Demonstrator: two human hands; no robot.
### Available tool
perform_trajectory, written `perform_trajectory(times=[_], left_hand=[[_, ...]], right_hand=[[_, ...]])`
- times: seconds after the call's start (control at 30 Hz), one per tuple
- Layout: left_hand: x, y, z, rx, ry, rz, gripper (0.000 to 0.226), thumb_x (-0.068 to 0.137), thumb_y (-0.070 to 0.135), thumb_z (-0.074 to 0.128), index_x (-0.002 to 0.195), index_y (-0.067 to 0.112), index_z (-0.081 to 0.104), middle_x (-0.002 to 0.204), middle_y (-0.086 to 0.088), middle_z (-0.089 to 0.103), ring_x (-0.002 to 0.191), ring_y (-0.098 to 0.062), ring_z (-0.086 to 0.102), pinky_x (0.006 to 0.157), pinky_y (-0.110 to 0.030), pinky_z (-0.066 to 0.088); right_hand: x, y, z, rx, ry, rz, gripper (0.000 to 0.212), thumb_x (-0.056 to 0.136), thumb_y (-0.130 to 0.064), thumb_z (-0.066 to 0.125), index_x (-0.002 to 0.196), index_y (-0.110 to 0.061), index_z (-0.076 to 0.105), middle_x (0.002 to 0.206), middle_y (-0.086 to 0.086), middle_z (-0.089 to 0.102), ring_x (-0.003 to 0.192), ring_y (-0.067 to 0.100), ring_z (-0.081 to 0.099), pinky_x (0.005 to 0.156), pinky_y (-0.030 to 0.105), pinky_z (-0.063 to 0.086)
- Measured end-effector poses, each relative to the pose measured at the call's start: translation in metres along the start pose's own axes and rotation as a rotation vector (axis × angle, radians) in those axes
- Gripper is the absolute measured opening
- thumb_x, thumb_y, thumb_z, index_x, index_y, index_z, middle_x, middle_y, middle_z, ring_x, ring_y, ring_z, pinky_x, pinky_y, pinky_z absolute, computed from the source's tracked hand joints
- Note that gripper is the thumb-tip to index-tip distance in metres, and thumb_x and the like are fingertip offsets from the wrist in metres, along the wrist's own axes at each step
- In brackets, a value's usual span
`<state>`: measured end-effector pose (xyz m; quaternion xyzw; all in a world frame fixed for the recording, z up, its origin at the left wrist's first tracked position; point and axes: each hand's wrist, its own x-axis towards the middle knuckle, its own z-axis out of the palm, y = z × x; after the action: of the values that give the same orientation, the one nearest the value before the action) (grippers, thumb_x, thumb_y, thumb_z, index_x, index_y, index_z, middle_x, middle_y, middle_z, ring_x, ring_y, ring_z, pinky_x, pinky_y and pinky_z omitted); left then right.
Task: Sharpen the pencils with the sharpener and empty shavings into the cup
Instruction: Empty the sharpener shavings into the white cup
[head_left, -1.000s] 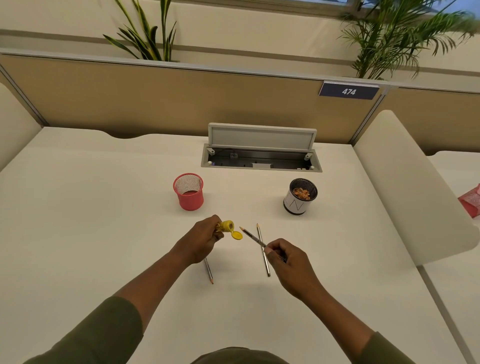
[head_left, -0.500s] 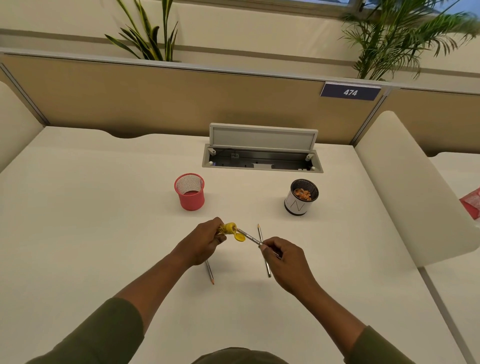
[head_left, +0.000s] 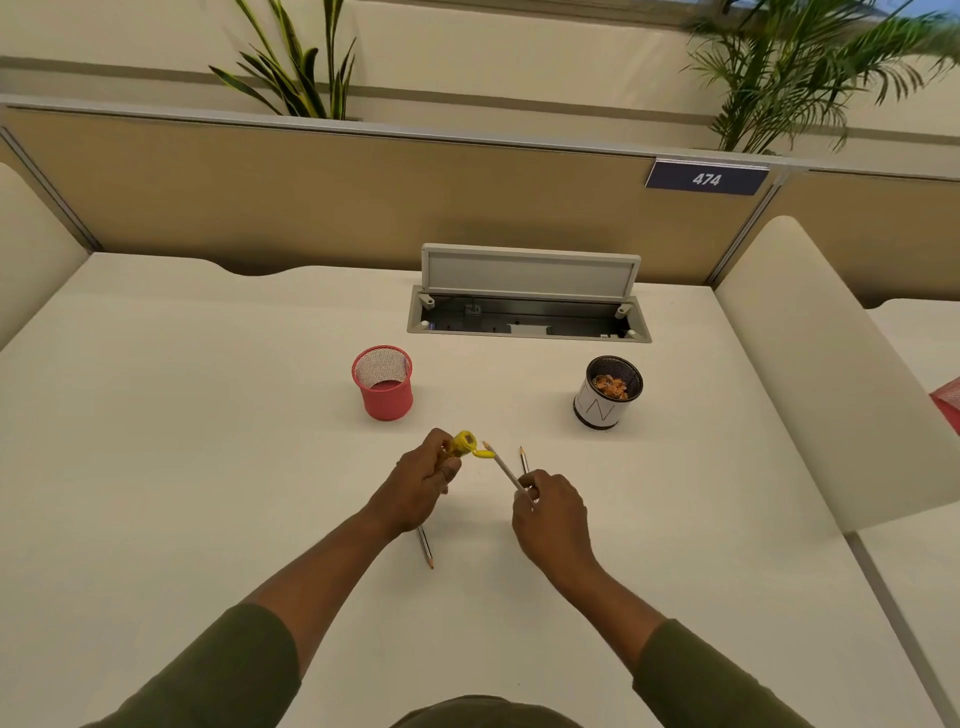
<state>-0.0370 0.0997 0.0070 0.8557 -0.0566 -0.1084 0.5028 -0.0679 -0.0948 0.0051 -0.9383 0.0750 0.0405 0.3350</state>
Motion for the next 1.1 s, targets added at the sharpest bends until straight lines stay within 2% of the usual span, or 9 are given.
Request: perform_trajectory(times=[0.1, 0.17, 0.27, 0.4, 0.47, 0.67, 0.9, 1.0, 1.1], left_hand=[[0.004, 0.000, 0.004, -0.062, 0.082, -0.037, 0.007, 0.095, 0.012, 0.051, 0.095, 0.012, 0.057, 0.086, -0.012, 0.061, 0.079, -0.027, 0.059, 0.069, -0.027, 0.045], [0.005, 0.000, 0.006, -0.108, 0.111, -0.061, 0.008, 0.092, 0.010, 0.056, 0.097, 0.013, 0.062, 0.084, -0.009, 0.065, 0.080, -0.025, 0.062, 0.065, -0.020, 0.044], [0.005, 0.000, 0.007, -0.159, 0.129, -0.082, 0.013, 0.089, 0.011, 0.061, 0.100, 0.018, 0.065, 0.085, -0.004, 0.069, 0.082, -0.019, 0.067, 0.064, -0.014, 0.045], [0.005, -0.004, 0.006, -0.209, 0.122, -0.081, 0.017, 0.085, 0.014, 0.067, 0.099, 0.023, 0.066, 0.088, -0.002, 0.071, 0.086, -0.022, 0.068, 0.079, -0.034, 0.057], [0.005, -0.006, 0.005, -0.205, 0.127, -0.085, 0.020, 0.081, 0.015, 0.069, 0.098, 0.025, 0.066, 0.090, 0.000, 0.071, 0.089, -0.021, 0.068, 0.087, -0.042, 0.056], [0.005, -0.005, 0.007, -0.215, 0.133, -0.084, 0.022, 0.079, 0.010, 0.072, 0.095, 0.024, 0.065, 0.090, 0.005, 0.074, 0.092, -0.012, 0.069, 0.090, -0.040, 0.055], [0.005, -0.003, 0.008, -0.202, 0.123, -0.084, 0.024, 0.082, 0.011, 0.070, 0.102, 0.022, 0.062, 0.094, 0.007, 0.074, 0.092, -0.004, 0.068, 0.087, -0.025, 0.051], [0.004, -0.001, 0.007, -0.324, 0.092, -0.127, 0.026, 0.088, 0.002, 0.059, 0.107, 0.019, 0.060, 0.099, 0.002, 0.073, 0.094, -0.013, 0.069, 0.076, -0.021, 0.052], [0.004, 0.002, 0.006, -0.410, 0.052, -0.169, 0.025, 0.091, -0.004, 0.047, 0.101, 0.015, 0.060, 0.102, -0.004, 0.072, 0.093, -0.019, 0.070, 0.072, -0.031, 0.051]], right_hand=[[0.004, -0.004, 0.011, -0.113, -0.029, 0.007, 0.020, 0.091, -0.020, 0.050, 0.103, -0.015, 0.065, 0.096, 0.002, 0.068, 0.087, 0.020, 0.062, 0.077, 0.033, 0.049], [0.006, -0.005, 0.018, -0.176, -0.058, 0.016, 0.017, 0.091, -0.019, 0.050, 0.098, -0.013, 0.064, 0.094, 0.003, 0.069, 0.084, 0.021, 0.063, 0.069, 0.028, 0.046], [0.009, -0.005, 0.026, -0.239, -0.096, 0.011, 0.018, 0.092, -0.024, 0.051, 0.099, -0.014, 0.065, 0.096, 0.003, 0.069, 0.085, 0.021, 0.065, 0.069, 0.026, 0.046], [0.010, -0.003, 0.031, -0.297, -0.129, 0.000, 0.022, 0.094, -0.029, 0.053, 0.100, -0.014, 0.066, 0.097, 0.004, 0.070, 0.088, 0.022, 0.066, 0.068, 0.025, 0.044], [0.010, 0.000, 0.033, -0.320, -0.142, 0.006, 0.023, 0.094, -0.030, 0.053, 0.100, -0.014, 0.067, 0.097, 0.005, 0.071, 0.088, 0.023, 0.066, 0.070, 0.027, 0.047], [0.008, 0.005, 0.036, -0.356, -0.175, 0.022, 0.026, 0.095, -0.034, 0.051, 0.098, -0.013, 0.066, 0.097, 0.007, 0.069, 0.090, 0.026, 0.065, 0.072, 0.029, 0.048], [0.007, 0.005, 0.037, -0.369, -0.190, 0.032, 0.026, 0.095, -0.035, 0.051, 0.102, -0.014, 0.065, 0.099, 0.005, 0.070, 0.090, 0.024, 0.066, 0.070, 0.027, 0.046], [0.007, 0.005, 0.037, -0.373, -0.192, 0.037, 0.026, 0.095, -0.035, 0.051, 0.101, -0.013, 0.065, 0.099, 0.005, 0.069, 0.091, 0.025, 0.066, 0.071, 0.027, 0.046], [0.007, 0.006, 0.037, -0.364, -0.188, 0.041, 0.026, 0.096, -0.034, 0.051, 0.100, -0.012, 0.064, 0.099, 0.006, 0.069, 0.091, 0.025, 0.065, 0.068, 0.026, 0.043]])
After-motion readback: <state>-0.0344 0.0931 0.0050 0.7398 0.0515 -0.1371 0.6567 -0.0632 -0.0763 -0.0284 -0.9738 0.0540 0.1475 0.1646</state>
